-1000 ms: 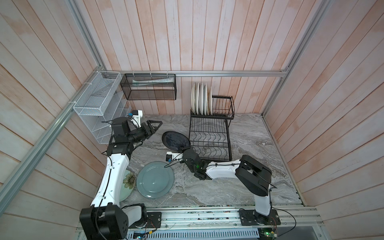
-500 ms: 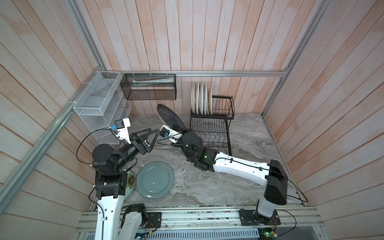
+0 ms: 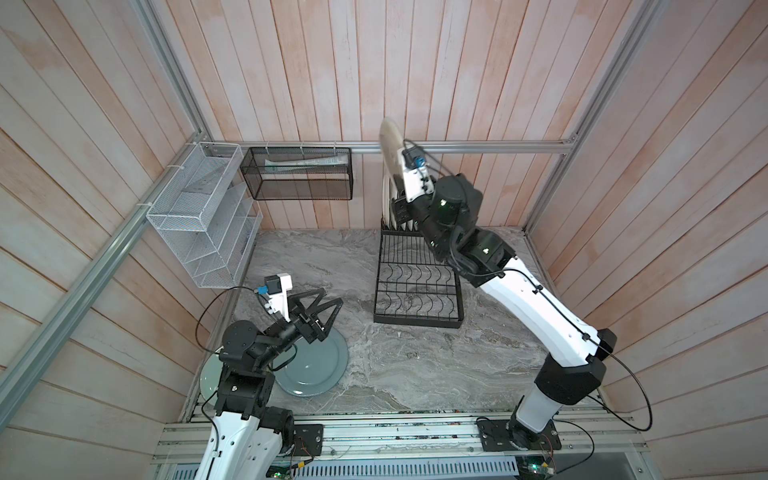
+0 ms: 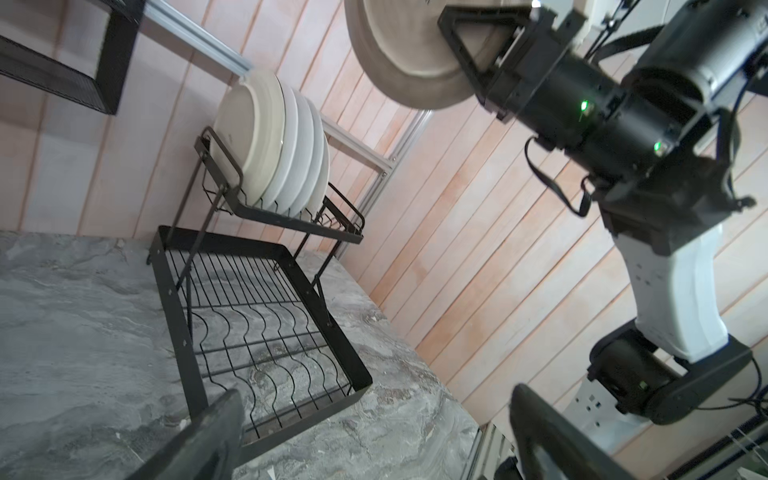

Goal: Load the plates into the dish rack
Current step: 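Lower the dark blue plate into the upper rack slot with the right gripper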

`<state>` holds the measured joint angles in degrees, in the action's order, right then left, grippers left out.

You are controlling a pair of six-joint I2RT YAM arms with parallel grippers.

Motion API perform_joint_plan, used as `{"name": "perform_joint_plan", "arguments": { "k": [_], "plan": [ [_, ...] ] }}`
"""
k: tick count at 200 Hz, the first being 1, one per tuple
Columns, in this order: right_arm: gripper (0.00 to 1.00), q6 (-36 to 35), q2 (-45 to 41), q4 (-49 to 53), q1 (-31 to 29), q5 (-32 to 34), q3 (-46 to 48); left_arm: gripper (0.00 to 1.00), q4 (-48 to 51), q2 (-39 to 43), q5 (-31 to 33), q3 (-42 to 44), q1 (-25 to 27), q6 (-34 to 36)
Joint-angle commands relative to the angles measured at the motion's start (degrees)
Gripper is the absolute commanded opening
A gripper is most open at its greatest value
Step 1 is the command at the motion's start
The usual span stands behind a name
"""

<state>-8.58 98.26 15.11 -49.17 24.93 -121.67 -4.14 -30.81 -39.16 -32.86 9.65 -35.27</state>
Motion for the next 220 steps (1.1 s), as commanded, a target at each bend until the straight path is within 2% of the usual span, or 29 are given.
{"name": "perform_joint_plan", "arguments": {
  "k": [1,20,43,91,147,184,220],
  "plan": [
    [0.00,11.3,-1.8,4.0,5.2,-4.9,-6.3,1.00,2.7,-2.7,8.9,0.2,6.0,10.4],
    [0.00,16.8,0.8,8.6,11.8,-9.0,-11.5,1.00,4.6,-5.4,15.4,0.2,11.1,15.8],
    [0.00,22.1,4.3,12.5,18.3,-14.1,-16.2,1.00,9.3,-7.9,14.4,-1.8,11.3,19.0],
    [0.00,31.6,10.3,11.9,27.3,-24.0,-16.1,1.00,15.0,-5.1,19.8,-1.2,11.2,21.8],
    [0.00,34.4,13.7,11.1,28.0,-24.5,-13.6,1.00,16.0,-4.1,20.3,-1.0,11.1,22.0],
    [0.00,33.3,12.8,7.6,28.0,-22.6,-7.1,1.00,16.5,-4.7,20.0,-1.1,11.2,22.1],
    [0.00,32.1,13.9,7.4,28.0,-21.1,-5.1,1.00,16.5,-5.0,19.3,-1.1,11.2,21.7]
  ]
}}
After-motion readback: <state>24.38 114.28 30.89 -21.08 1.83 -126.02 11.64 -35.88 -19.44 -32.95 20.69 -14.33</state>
